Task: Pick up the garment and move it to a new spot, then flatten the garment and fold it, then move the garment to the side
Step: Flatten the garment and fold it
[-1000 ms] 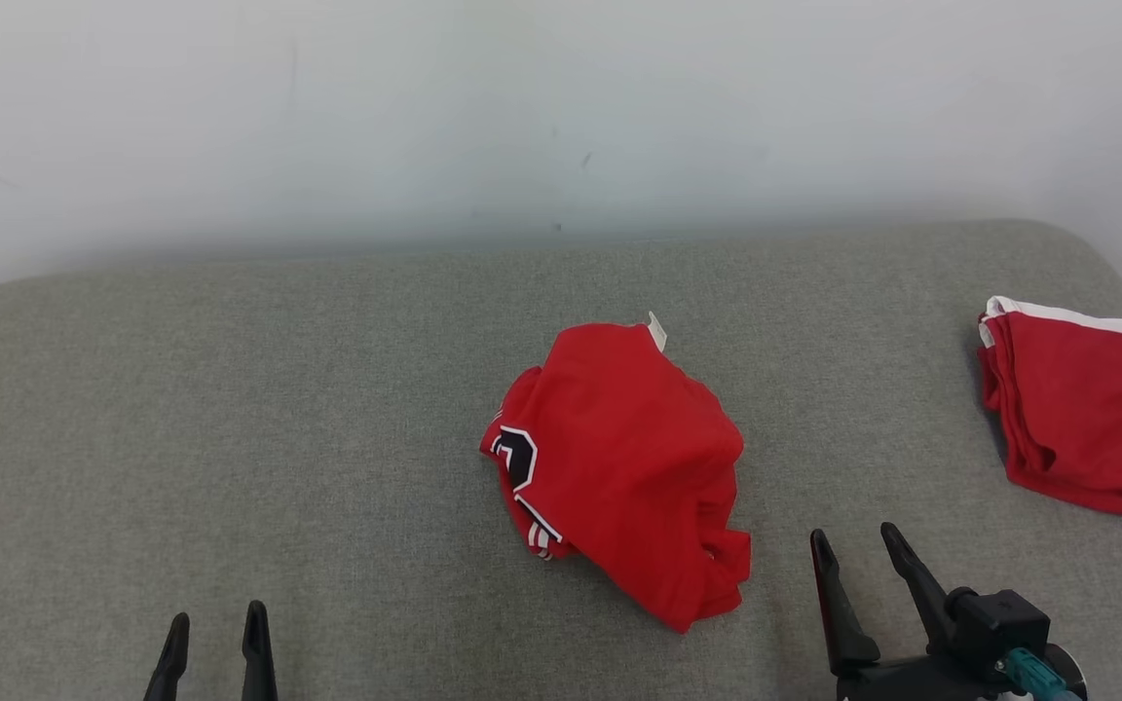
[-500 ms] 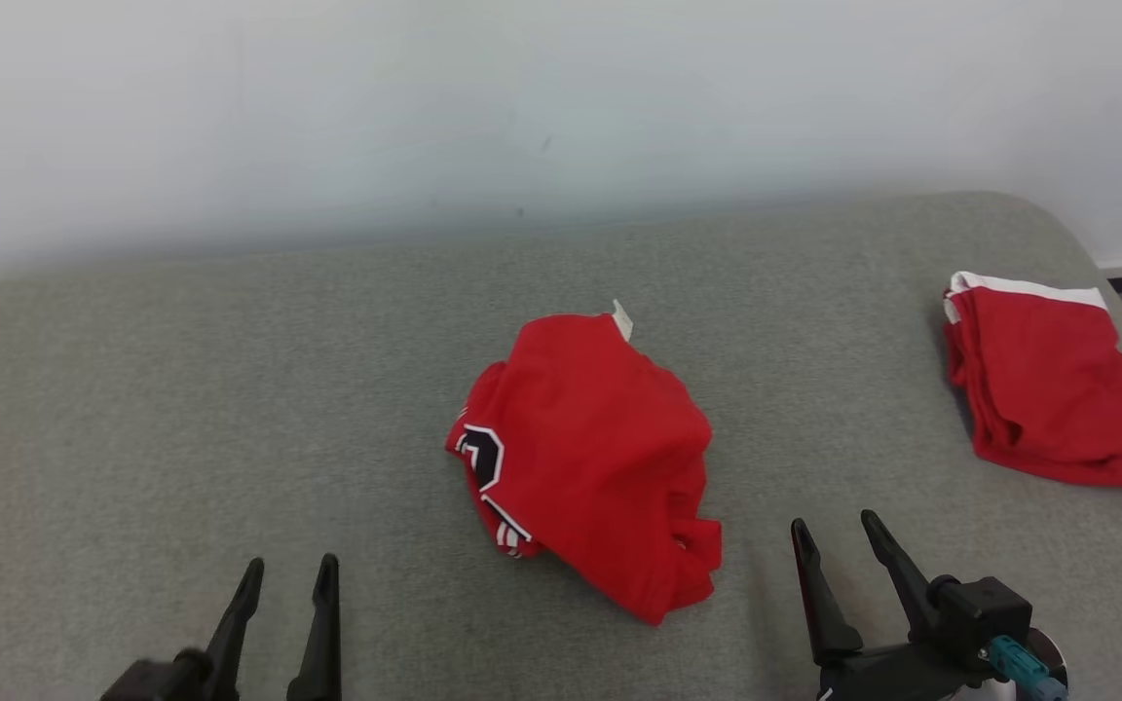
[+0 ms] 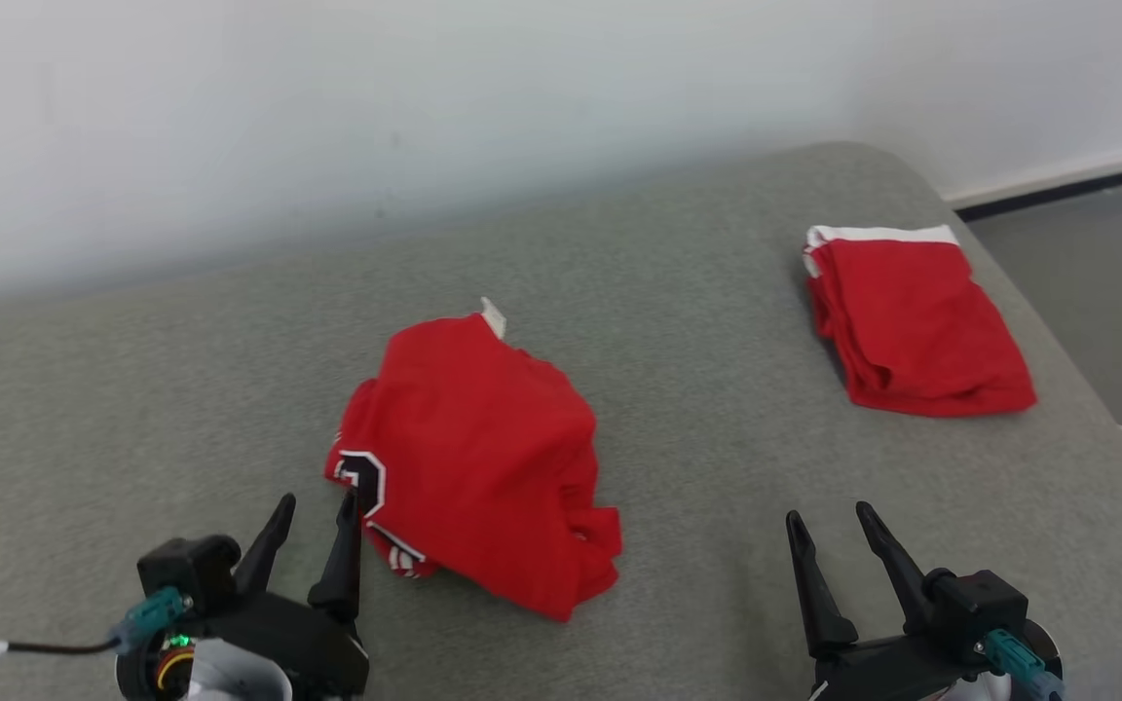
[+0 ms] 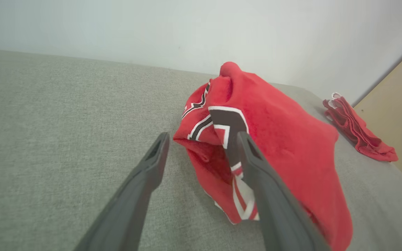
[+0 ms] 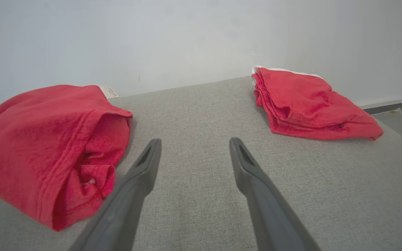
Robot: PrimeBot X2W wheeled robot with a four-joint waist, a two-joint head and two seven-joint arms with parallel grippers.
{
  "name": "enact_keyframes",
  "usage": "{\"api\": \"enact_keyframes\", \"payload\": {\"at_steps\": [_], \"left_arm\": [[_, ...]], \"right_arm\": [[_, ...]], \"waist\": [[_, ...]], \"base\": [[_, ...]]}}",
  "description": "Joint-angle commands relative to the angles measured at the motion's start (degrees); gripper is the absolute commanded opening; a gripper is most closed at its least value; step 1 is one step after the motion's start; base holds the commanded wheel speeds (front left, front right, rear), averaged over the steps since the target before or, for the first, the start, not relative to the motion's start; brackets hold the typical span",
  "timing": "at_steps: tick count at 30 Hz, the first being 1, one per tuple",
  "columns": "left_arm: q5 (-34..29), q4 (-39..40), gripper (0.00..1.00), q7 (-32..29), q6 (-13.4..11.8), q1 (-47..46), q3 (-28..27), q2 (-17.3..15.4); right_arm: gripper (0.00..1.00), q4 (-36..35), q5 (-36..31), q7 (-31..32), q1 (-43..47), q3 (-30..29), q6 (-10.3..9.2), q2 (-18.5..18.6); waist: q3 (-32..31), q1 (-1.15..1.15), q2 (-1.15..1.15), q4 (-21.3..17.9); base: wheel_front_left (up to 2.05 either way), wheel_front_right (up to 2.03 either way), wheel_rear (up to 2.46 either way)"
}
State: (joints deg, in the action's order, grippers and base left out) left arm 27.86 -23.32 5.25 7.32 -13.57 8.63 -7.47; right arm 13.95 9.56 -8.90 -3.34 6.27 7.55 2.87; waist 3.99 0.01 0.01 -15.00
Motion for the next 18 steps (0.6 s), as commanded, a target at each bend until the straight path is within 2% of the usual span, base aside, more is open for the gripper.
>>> {"api": "enact_keyframes", "payload": {"at_steps": [1, 5, 6, 7, 8, 18], "left_arm": [[0.85, -1.58, 1.0, -0.45, -0.15, -1.77, -0.24, 0.4], [1.57, -4.93, 1.0, -2.14, -0.69, -3.82, -0.03, 0.72], [1.85, -5.67, 0.71, -2.58, -0.67, -4.32, 0.09, 0.83], [1.63, -6.2, 0.15, -2.77, -0.7, -4.75, 0.35, 0.79], [1.17, -6.33, 0.0, -2.46, -0.63, -5.21, 0.78, 0.78], [-2.4, -4.01, 0.0, 3.61, -0.22, -11.39, 4.0, -0.14]], "right_arm": [[1.0, 0.1, 0.3, -0.31, -0.17, -0.03, -0.14, -0.01], [1.0, 0.41, 0.47, -0.75, -0.34, 0.15, -0.14, 0.0], [1.0, 0.5, 0.51, -0.76, -0.42, 0.17, -0.14, 0.0], [1.0, 0.6, 0.51, -0.83, -0.46, 0.24, -0.14, 0.0], [1.0, 0.66, 0.55, -0.9, -0.46, 0.26, -0.14, 0.0], [1.0, 1.34, 1.02, -1.31, -1.0, 0.27, -0.14, 0.0]], "waist": [[1.23, -0.01, -0.01, -3.54], [1.55, -0.01, -0.01, -4.7], [1.56, -0.01, -0.01, -4.82], [1.55, -0.01, -0.01, -4.92], [1.54, -0.01, -0.01, -4.95], [1.08, -0.01, -0.01, -3.33]], "base": [[0.0, 0.0, 0.0], [0.0, 0.0, 0.0], [0.0, 0.0, 0.0], [0.0, 0.0, 0.0], [0.0, 0.0, 0.0], [0.0, 0.0, 0.0]]}}
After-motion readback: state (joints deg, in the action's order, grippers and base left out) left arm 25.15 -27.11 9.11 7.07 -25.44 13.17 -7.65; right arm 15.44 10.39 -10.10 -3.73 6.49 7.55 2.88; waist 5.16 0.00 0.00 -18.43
